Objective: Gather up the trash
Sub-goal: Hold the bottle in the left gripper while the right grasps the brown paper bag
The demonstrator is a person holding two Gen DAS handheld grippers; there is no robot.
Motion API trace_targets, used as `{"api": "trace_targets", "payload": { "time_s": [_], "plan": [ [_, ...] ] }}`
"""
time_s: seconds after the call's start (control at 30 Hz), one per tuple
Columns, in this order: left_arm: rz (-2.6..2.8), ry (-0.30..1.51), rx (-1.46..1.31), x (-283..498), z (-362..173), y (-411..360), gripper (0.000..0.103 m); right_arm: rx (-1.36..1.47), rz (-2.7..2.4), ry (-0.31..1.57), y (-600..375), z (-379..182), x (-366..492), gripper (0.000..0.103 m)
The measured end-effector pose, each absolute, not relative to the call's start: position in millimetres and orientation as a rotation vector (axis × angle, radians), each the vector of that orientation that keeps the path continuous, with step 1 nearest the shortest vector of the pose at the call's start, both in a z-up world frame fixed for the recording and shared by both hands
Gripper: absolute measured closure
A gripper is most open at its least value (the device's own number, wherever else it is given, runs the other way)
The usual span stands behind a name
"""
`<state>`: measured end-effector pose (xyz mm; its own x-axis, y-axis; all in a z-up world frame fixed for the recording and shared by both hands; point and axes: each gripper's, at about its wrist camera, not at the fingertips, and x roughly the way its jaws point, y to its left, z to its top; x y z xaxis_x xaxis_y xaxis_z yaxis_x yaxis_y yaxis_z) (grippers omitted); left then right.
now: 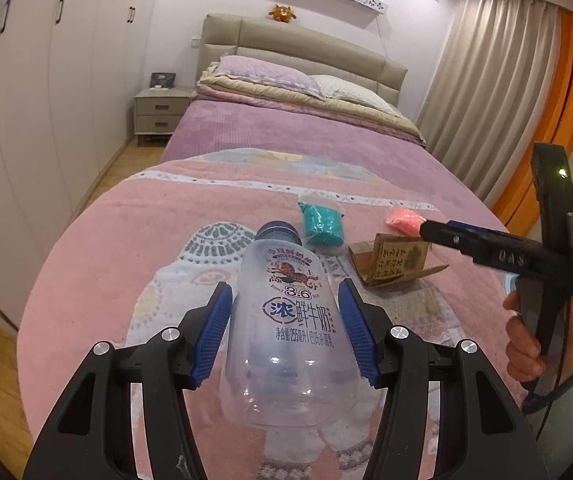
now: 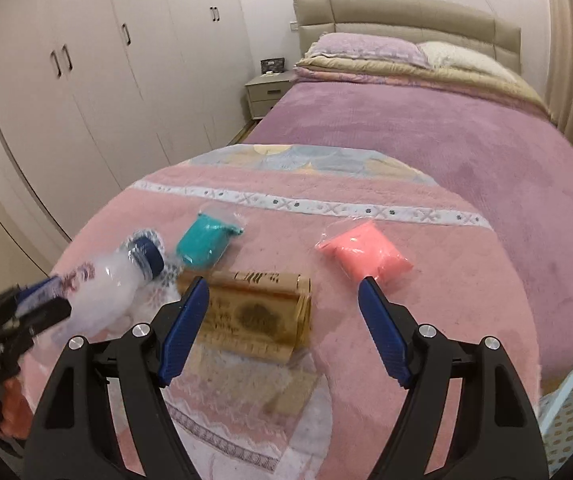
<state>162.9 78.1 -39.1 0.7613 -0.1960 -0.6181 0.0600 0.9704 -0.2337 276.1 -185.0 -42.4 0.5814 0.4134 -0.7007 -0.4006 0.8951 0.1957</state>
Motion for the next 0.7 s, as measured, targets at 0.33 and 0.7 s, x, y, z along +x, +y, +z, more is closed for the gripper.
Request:
{"api": "trace_targets", "payload": {
  "time_s": [0.33,0.7],
  "plan": [
    [-0.145,0.689,-0.207,161.8,-39.1,80.1,0.05,0.003,0.385,0.874,-183.0,-55.4,305.5,0.042],
    [-0.158,0.694,-0.222,159.6,-40.2,78.1,0.05,-0.04,0.514,0.944,-160.1,-69.0,259.8,0.042]
  ]
}}
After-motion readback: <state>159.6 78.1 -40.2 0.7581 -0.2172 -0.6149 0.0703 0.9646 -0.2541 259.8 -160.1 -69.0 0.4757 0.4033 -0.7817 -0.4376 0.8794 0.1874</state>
